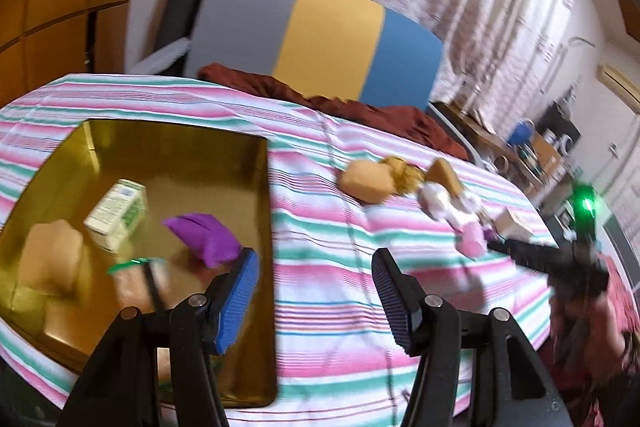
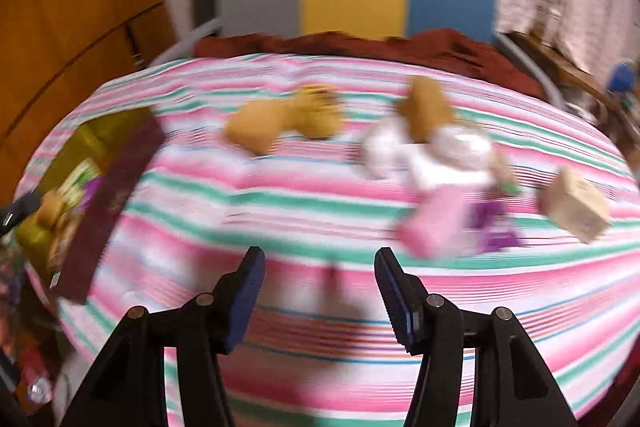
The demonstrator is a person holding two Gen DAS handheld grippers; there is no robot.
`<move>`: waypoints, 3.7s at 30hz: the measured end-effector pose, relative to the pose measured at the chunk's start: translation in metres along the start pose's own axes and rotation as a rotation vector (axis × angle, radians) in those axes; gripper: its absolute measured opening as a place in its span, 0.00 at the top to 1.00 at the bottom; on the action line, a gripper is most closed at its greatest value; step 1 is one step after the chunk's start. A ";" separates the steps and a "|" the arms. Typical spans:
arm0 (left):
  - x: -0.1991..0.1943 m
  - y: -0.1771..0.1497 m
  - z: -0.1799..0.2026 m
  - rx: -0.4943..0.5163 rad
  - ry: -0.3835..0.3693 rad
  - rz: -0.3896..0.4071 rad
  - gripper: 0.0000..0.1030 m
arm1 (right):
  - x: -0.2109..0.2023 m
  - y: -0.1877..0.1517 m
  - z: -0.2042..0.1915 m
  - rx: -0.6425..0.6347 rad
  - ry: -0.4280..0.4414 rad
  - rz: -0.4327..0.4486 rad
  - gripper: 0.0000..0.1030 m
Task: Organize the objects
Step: 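Grasp a second purple packet with the right tool while the left tool reaches toward the pink hair roller, then carry the pink roller into the tin with the left tool while the right tool drops its packet there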
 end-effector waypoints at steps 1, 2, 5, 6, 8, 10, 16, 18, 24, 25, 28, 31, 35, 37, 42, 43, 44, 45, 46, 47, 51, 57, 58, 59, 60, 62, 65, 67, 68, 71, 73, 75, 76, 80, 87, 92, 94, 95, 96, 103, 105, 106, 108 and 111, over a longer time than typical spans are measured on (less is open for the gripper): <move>0.001 -0.001 0.005 0.010 -0.007 -0.005 0.42 | -0.003 0.003 0.016 0.020 -0.027 0.009 0.44; 0.002 -0.004 0.013 0.029 -0.017 -0.015 0.42 | -0.004 0.005 0.028 0.036 -0.049 0.017 0.44; 0.004 -0.008 0.031 0.066 -0.033 -0.032 0.42 | -0.004 0.017 0.071 0.094 -0.103 0.028 0.44; 0.005 -0.009 0.037 0.080 -0.040 -0.038 0.42 | -0.003 0.019 0.082 0.109 -0.113 0.028 0.44; 0.007 -0.012 0.049 0.107 -0.056 -0.053 0.42 | 0.004 0.023 0.104 0.137 -0.120 0.021 0.44; 0.009 -0.015 0.057 0.128 -0.062 -0.064 0.42 | 0.014 0.024 0.118 0.152 -0.114 0.003 0.44; 0.020 -0.022 0.080 0.177 -0.067 -0.111 0.42 | 0.043 0.021 0.139 0.205 -0.058 -0.026 0.45; 0.025 -0.024 0.086 0.183 -0.064 -0.123 0.42 | 0.048 0.017 0.140 0.207 -0.036 -0.037 0.46; 0.046 -0.020 0.110 0.205 -0.092 -0.162 0.42 | 0.052 0.018 0.142 0.210 -0.006 -0.034 0.52; 0.050 -0.018 0.114 0.212 -0.096 -0.164 0.42 | 0.052 0.019 0.142 0.212 0.001 -0.040 0.56; 0.060 -0.013 0.130 0.240 -0.110 -0.172 0.42 | 0.051 0.018 0.144 0.227 0.006 -0.067 0.65; 0.071 -0.007 0.150 0.271 -0.133 -0.172 0.42 | 0.047 0.015 0.150 0.264 0.015 -0.088 0.66; 0.093 0.001 0.186 0.350 -0.173 -0.184 0.42 | 0.041 0.011 0.160 0.293 -0.040 -0.118 0.66; 0.104 0.002 0.201 0.375 -0.187 -0.205 0.42 | 0.043 0.011 0.165 0.299 -0.046 -0.135 0.65; 0.139 0.004 0.243 0.452 -0.224 -0.246 0.42 | 0.046 0.007 0.171 0.317 -0.044 -0.157 0.64; 0.145 0.003 0.249 0.465 -0.223 -0.254 0.42 | 0.045 0.008 0.172 0.323 -0.045 -0.151 0.65; 0.155 0.002 0.257 0.484 -0.216 -0.270 0.42 | 0.042 0.008 0.173 0.325 -0.046 -0.143 0.67; 0.163 0.001 0.262 0.490 -0.216 -0.285 0.42 | 0.041 0.008 0.175 0.328 -0.049 -0.140 0.67; 0.167 0.001 0.264 0.491 -0.215 -0.293 0.42 | 0.041 0.007 0.177 0.337 -0.051 -0.138 0.67; 0.174 0.000 0.269 0.495 -0.219 -0.306 0.42 | 0.040 0.007 0.179 0.348 -0.048 -0.138 0.67; 0.183 -0.003 0.281 0.541 -0.221 -0.302 0.42 | 0.040 0.008 0.184 0.375 -0.036 -0.133 0.67; 0.194 -0.004 0.286 0.540 -0.240 -0.309 0.38 | 0.041 0.008 0.184 0.380 -0.045 -0.133 0.67; 0.195 -0.006 0.286 0.541 -0.243 -0.310 0.38 | 0.040 0.009 0.184 0.379 -0.045 -0.133 0.67; 0.195 -0.009 0.286 0.548 -0.249 -0.312 0.38 | 0.039 0.008 0.185 0.377 -0.046 -0.132 0.67; 0.194 -0.010 0.286 0.555 -0.253 -0.311 0.38 | 0.039 0.009 0.184 0.377 -0.046 -0.131 0.67; 0.191 -0.014 0.287 0.586 -0.263 -0.294 0.38 | 0.039 0.008 0.186 0.382 -0.043 -0.129 0.67; 0.195 -0.018 0.291 0.628 -0.225 -0.296 0.38 | 0.037 0.008 0.187 0.387 -0.050 -0.126 0.67; 0.198 -0.018 0.290 0.606 -0.251 -0.301 0.42 | 0.036 0.007 0.187 0.389 -0.052 -0.126 0.67; 0.199 -0.017 0.289 0.601 -0.251 -0.290 0.46 | 0.035 0.007 0.187 0.389 -0.052 -0.126 0.67; 0.196 -0.018 0.284 0.602 -0.246 -0.269 0.51 | 0.036 0.007 0.186 0.382 -0.055 -0.125 0.67; 0.191 -0.019 0.281 0.612 -0.242 -0.245 0.53 | 0.037 0.009 0.187 0.378 -0.058 -0.123 0.67; 0.185 -0.020 0.274 0.600 -0.240 -0.229 0.53 | 0.037 0.009 0.188 0.375 -0.062 -0.121 0.67; 0.184 -0.020 0.271 0.589 -0.240 -0.224 0.53 | 0.037 0.009 0.187 0.374 -0.062 -0.120 0.67; 0.168 -0.018 0.248 0.524 -0.243 -0.189 0.53 | 0.035 0.009 0.184 0.361 -0.058 -0.115 0.67; 0.126 -0.017 0.194 0.431 -0.220 -0.110 0.53 | 0.033 0.009 0.173 0.324 -0.018 -0.103 0.67; 0.096 -0.003 0.146 0.338 -0.182 -0.044 0.53 | 0.035 0.011 0.155 0.276 0.027 -0.086 0.67; 0.085 0.004 0.125 0.297 -0.155 -0.017 0.53 | 0.036 0.010 0.150 0.256 0.035 -0.087 0.67; 0.081 0.005 0.117 0.282 -0.146 -0.009 0.53 | 0.036 0.010 0.146 0.246 0.045 -0.085 0.67; 0.075 0.009 0.103 0.255 -0.128 0.005 0.53 | 0.036 0.010 0.145 0.242 0.052 -0.082 0.67; 0.051 0.023 0.019 0.114 -0.014 0.052 0.53 | 0.034 0.015 0.111 0.120 0.130 -0.026 0.67; 0.046 0.029 -0.008 0.067 0.020 0.062 0.53 | 0.034 0.015 0.095 0.056 0.140 -0.012 0.67; 0.044 0.031 -0.018 0.048 0.034 0.067 0.53 | 0.034 0.015 0.088 0.030 0.143 -0.008 0.67; 0.041 0.036 -0.047 -0.006 0.074 0.076 0.53 | 0.033 0.013 0.075 -0.016 0.162 0.004 0.67; 0.040 0.042 -0.085 -0.079 0.134 0.078 0.53 | 0.031 0.010 0.056 -0.088 0.195 0.030 0.67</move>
Point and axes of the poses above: each gripper's, at about its wrist camera, not at the fingertips, and x roughly the way its jaws point, z to its right, y to its top, the point moved 1 cm from there along x, roughly the way its jaws point, and after that the axes turned 7 degrees about y, right-handed, at the moved point
